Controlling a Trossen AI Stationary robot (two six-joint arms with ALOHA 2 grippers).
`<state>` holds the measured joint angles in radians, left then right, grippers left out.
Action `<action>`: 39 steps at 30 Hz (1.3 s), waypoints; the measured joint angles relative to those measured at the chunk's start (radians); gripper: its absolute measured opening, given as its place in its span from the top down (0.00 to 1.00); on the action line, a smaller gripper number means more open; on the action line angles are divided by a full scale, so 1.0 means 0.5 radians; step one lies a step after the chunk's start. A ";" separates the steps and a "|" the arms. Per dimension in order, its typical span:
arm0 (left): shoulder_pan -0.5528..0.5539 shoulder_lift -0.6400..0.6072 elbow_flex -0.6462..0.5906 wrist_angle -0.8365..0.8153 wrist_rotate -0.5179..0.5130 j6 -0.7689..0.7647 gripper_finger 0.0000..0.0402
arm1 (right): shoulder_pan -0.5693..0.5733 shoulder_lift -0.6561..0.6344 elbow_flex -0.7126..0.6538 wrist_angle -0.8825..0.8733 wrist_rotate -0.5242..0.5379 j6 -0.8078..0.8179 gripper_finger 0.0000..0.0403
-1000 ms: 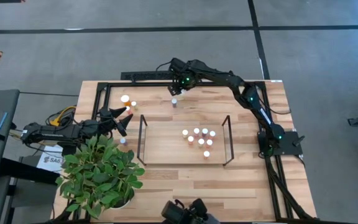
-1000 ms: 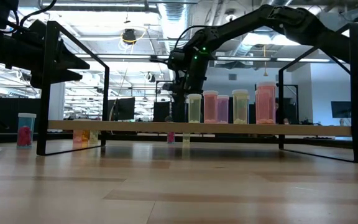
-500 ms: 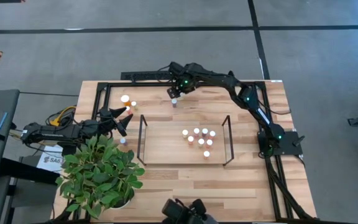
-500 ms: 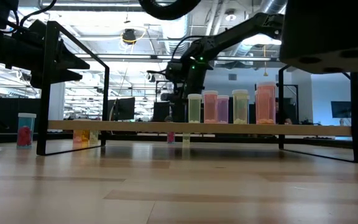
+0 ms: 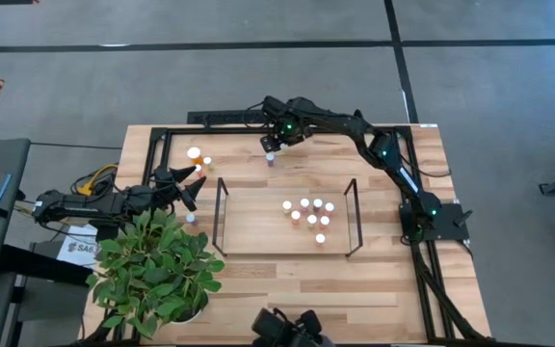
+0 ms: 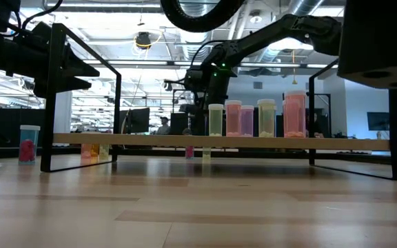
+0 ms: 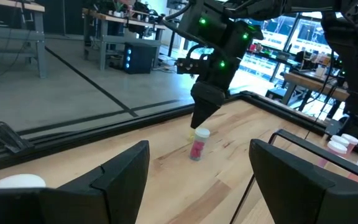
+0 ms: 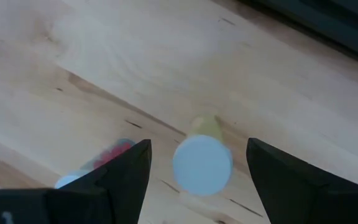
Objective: Pick and place medicine bottles onto shelf by color
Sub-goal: Put the yellow pill bottle on the shelf
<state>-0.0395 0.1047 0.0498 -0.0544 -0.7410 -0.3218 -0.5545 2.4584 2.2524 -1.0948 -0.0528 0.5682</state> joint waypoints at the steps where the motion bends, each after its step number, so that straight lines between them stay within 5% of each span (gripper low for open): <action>1: -0.001 0.001 0.001 0.000 0.000 0.000 0.34 | 0.000 0.000 0.000 0.000 0.001 0.000 0.30; 19: -0.001 0.001 0.001 0.000 0.001 0.000 0.34 | 0.008 0.001 0.001 0.017 0.024 -0.002 0.59; 39: 0.000 0.000 0.000 0.000 0.001 0.000 0.34 | 0.008 0.002 0.002 -0.010 0.015 -0.008 0.47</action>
<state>-0.0397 0.1049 0.0498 -0.0542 -0.7406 -0.3218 -0.5507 2.4592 2.2532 -1.0996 -0.0453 0.5640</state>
